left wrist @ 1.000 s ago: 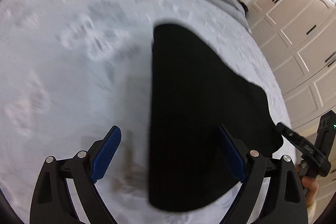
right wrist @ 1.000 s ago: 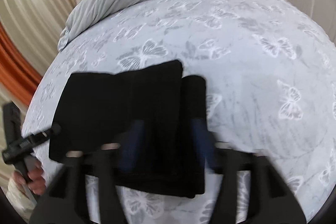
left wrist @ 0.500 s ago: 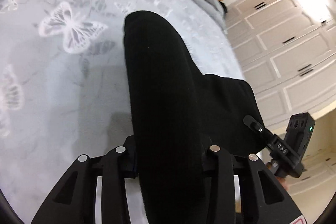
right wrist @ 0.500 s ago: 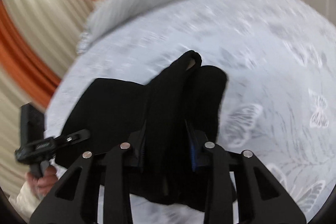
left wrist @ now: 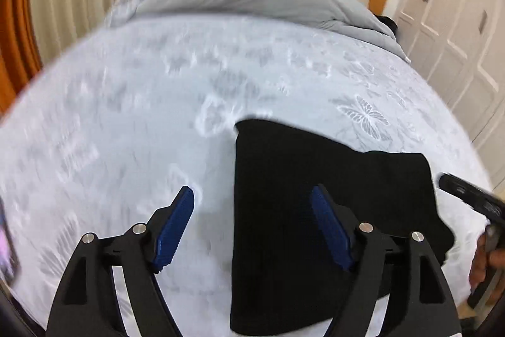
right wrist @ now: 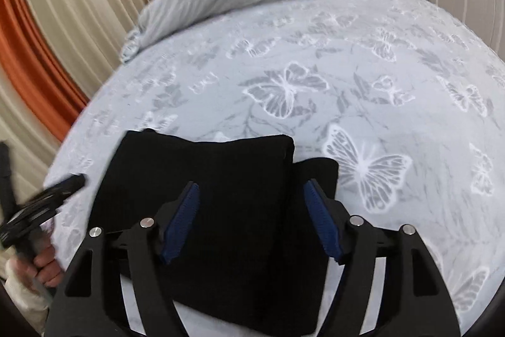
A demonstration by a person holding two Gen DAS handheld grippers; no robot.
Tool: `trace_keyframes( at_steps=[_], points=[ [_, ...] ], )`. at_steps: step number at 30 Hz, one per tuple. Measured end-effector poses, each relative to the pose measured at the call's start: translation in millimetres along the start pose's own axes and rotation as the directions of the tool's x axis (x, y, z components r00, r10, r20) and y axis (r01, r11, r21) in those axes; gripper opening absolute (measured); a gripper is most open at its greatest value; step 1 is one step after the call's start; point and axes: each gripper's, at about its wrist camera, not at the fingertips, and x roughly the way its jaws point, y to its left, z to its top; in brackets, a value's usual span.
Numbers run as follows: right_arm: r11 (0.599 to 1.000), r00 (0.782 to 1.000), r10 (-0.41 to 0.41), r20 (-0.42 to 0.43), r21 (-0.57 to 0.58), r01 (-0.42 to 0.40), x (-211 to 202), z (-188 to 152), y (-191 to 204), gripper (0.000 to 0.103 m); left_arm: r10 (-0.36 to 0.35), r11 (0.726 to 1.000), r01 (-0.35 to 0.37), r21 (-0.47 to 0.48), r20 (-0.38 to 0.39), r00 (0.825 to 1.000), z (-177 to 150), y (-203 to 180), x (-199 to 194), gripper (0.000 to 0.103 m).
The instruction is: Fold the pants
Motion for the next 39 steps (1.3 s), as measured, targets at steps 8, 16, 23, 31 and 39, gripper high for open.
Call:
trace_keyframes(
  at_steps=[8, 16, 23, 31, 39],
  points=[
    [0.996, 0.993, -0.056, 0.106, -0.064, 0.063, -35.2, 3.2, 22.0, 0.005, 0.052, 0.997, -0.048, 0.055, -0.08, 0.995, -8.4, -24.5, 23.6, 0.074],
    [0.994, 0.993, -0.082, 0.083, -0.059, 0.087, -36.2, -11.4, 24.7, 0.016, 0.113, 0.99, -0.105, 0.09, -0.086, 0.99, -16.1, -30.0, 35.8, 0.074],
    [0.984, 0.99, -0.104, -0.096, -0.156, 0.088, -4.5, -50.8, 29.7, 0.014, 0.144, 0.984, -0.133, 0.123, -0.091, 0.985, -21.2, -32.9, 42.2, 0.074],
    [0.998, 0.998, 0.056, -0.03, 0.017, -0.055, -43.4, -43.4, -2.7, 0.029, 0.093, 0.99, -0.082, 0.111, -0.101, 0.991, -23.1, -29.7, 31.4, 0.076],
    [0.996, 0.989, 0.085, -0.118, 0.047, -0.08, -19.3, -51.7, 2.5, 0.049, 0.043, 0.997, -0.036, 0.071, -0.105, 0.994, -23.7, -17.1, 16.9, 0.078]
  ],
)
